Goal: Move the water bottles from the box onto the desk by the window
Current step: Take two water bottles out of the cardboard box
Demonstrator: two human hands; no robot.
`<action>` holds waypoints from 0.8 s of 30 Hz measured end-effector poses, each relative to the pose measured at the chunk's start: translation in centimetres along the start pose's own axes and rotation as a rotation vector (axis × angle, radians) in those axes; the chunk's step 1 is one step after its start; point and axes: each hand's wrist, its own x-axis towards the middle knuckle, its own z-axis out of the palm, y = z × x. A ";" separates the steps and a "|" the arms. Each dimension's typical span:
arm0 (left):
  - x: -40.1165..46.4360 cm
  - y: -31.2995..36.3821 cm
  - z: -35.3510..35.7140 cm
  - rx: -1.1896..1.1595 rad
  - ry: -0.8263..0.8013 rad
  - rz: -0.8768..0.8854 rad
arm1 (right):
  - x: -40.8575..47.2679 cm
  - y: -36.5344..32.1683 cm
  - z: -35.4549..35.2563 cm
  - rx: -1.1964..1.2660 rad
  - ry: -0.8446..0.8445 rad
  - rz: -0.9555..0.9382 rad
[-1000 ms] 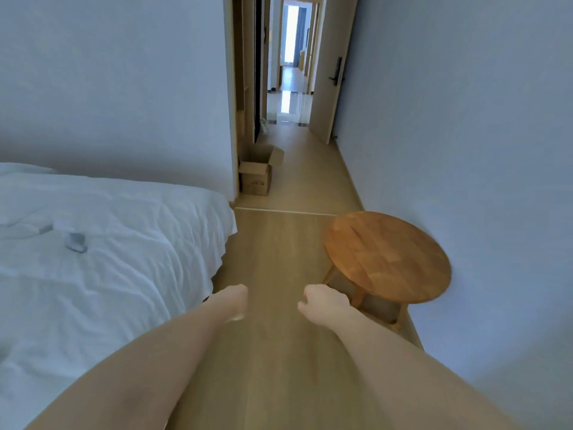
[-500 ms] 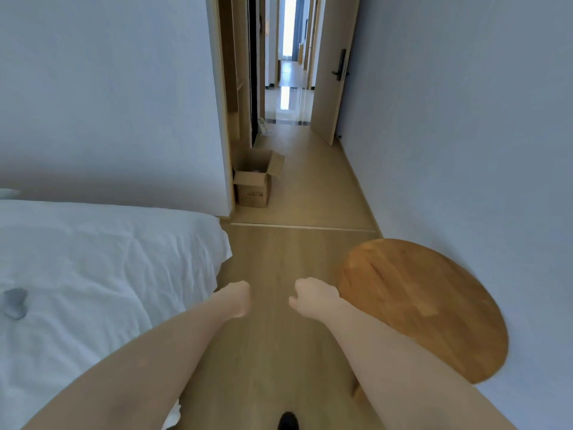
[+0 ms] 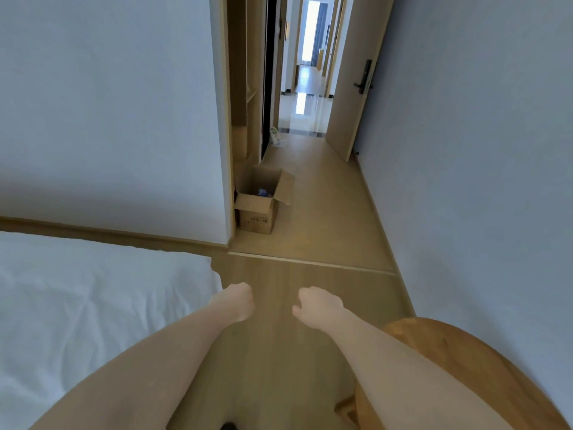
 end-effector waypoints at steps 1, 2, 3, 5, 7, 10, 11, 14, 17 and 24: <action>2.0 0.0 -0.5 0.010 -0.016 -0.003 | 2.1 0.4 -0.4 -0.003 -0.009 0.008; 4.2 0.0 -1.2 0.024 -0.032 -0.001 | 4.3 0.7 -0.9 -0.006 -0.014 0.017; 6.5 -0.1 -2.0 0.035 -0.039 0.001 | 6.6 1.1 -1.5 -0.007 -0.016 0.025; 11.4 -0.3 -4.1 0.046 -0.029 -0.006 | 11.4 1.5 -3.1 -0.004 -0.013 0.040; 16.3 -0.4 -6.8 0.072 -0.010 -0.002 | 16.2 1.7 -5.2 0.005 -0.001 0.054; 23.0 0.3 -11.6 0.133 -0.010 0.016 | 22.6 1.6 -9.2 0.036 0.023 0.078; 25.2 0.6 -13.2 0.153 -0.004 0.028 | 24.5 1.6 -10.5 0.054 0.038 0.084; 31.6 2.1 -17.2 0.171 0.005 0.092 | 29.8 2.0 -14.0 0.102 0.070 0.092; 36.8 4.1 -19.1 0.211 -0.010 0.132 | 35.0 3.3 -16.1 0.137 0.065 0.127; 50.1 6.1 -20.3 0.169 -0.122 0.107 | 48.4 8.6 -18.7 0.122 -0.043 0.161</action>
